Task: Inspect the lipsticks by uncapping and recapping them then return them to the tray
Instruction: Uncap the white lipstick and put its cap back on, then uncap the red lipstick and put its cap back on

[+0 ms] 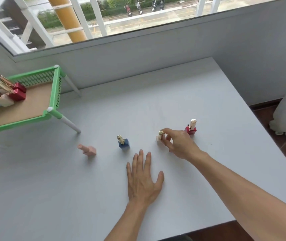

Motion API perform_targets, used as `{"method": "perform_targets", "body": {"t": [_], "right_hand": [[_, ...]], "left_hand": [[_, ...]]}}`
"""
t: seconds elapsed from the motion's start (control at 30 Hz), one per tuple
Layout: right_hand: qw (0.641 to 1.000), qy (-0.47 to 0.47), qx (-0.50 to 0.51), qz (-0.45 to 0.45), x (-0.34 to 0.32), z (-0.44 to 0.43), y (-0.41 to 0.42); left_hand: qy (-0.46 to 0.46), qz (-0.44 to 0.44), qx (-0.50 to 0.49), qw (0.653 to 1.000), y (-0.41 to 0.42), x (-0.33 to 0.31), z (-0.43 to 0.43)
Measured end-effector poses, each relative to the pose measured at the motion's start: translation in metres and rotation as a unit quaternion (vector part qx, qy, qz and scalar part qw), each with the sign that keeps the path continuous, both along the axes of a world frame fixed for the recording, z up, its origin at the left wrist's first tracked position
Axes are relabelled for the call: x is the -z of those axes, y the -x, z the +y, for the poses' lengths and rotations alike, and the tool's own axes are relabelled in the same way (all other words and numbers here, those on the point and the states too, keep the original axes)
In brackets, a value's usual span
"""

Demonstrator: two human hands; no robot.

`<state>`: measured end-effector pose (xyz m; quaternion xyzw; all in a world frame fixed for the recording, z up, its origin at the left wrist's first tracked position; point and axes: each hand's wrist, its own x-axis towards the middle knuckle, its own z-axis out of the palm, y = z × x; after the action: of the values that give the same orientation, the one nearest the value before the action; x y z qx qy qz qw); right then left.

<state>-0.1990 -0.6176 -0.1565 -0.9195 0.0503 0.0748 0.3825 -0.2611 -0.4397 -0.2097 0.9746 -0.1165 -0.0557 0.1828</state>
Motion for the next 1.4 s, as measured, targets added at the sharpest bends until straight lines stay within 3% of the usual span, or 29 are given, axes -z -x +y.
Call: {"method": "perform_targets", "body": {"t": [0.43, 1.0, 1.4], "right_hand": [[1.000, 0.020, 0.012, 0.007, 0.007, -0.008, 0.010], [0.977, 0.024, 0.214, 0.004, 0.006, -0.067, 0.043], [0.992, 0.025, 0.113, 0.043, 0.002, -0.081, 0.012]], "left_hand": [[0.012, -0.003, 0.006, 1.000, -0.003, 0.000, -0.005], [0.022, -0.002, 0.111, 0.994, -0.004, 0.001, -0.051], [0.013, 0.000, 0.107, 0.994, -0.009, 0.001, -0.063]]}}
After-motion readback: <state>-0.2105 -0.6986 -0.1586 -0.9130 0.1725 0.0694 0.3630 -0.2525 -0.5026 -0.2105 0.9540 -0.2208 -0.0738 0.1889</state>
